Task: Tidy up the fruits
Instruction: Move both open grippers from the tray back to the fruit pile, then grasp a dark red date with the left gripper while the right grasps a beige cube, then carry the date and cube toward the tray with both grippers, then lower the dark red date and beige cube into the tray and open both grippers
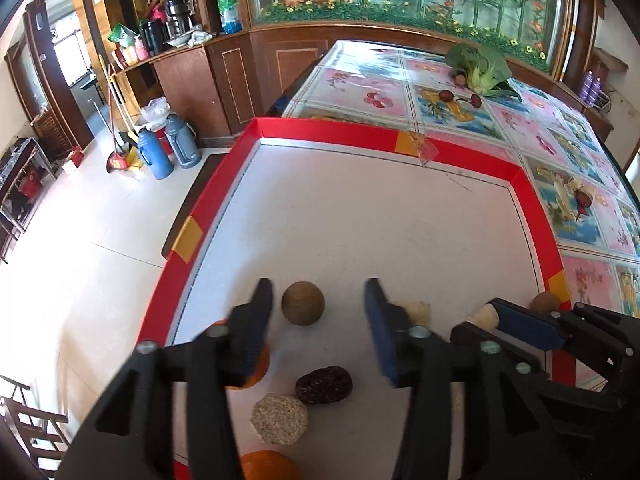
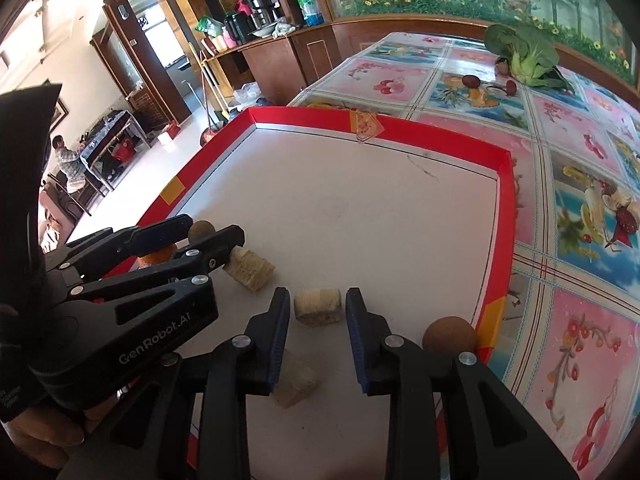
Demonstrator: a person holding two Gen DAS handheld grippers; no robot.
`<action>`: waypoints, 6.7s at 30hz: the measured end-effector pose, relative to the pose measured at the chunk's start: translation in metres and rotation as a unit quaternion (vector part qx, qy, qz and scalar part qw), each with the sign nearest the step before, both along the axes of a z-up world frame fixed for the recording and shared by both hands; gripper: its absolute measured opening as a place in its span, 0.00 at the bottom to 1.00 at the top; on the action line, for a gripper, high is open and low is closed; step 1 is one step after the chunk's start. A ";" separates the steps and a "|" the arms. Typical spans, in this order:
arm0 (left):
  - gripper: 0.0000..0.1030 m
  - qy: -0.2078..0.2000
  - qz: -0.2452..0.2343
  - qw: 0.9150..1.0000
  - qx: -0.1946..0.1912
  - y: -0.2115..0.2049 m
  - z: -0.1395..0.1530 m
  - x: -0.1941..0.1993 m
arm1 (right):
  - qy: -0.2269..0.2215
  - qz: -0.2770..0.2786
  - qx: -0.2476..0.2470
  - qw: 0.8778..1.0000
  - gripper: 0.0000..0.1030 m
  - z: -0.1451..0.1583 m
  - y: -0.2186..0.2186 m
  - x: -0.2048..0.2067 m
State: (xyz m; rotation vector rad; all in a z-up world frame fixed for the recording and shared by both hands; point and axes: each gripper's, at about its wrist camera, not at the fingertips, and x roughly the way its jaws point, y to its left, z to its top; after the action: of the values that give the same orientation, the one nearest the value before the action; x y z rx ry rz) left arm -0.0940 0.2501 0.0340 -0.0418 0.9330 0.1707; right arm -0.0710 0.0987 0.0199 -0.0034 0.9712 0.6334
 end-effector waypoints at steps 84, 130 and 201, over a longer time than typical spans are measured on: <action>0.20 -0.010 -0.270 0.963 -0.011 -0.304 -0.020 0.129 | 0.126 -0.230 0.167 0.950 0.19 -0.016 -0.317 0.121; 0.21 -0.155 -0.049 0.987 0.018 -0.086 0.041 -0.049 | -0.041 -0.022 0.146 0.988 0.16 0.028 -0.088 -0.003; 0.21 -0.096 0.007 0.994 0.046 -0.036 -0.004 -0.026 | -0.011 -0.016 0.139 0.990 0.23 -0.006 -0.054 -0.031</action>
State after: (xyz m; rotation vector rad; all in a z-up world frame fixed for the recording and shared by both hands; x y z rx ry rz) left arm -0.1198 0.2140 0.0297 0.0194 0.7333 0.2190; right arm -0.1022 0.0447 0.0135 0.2518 0.8525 0.7332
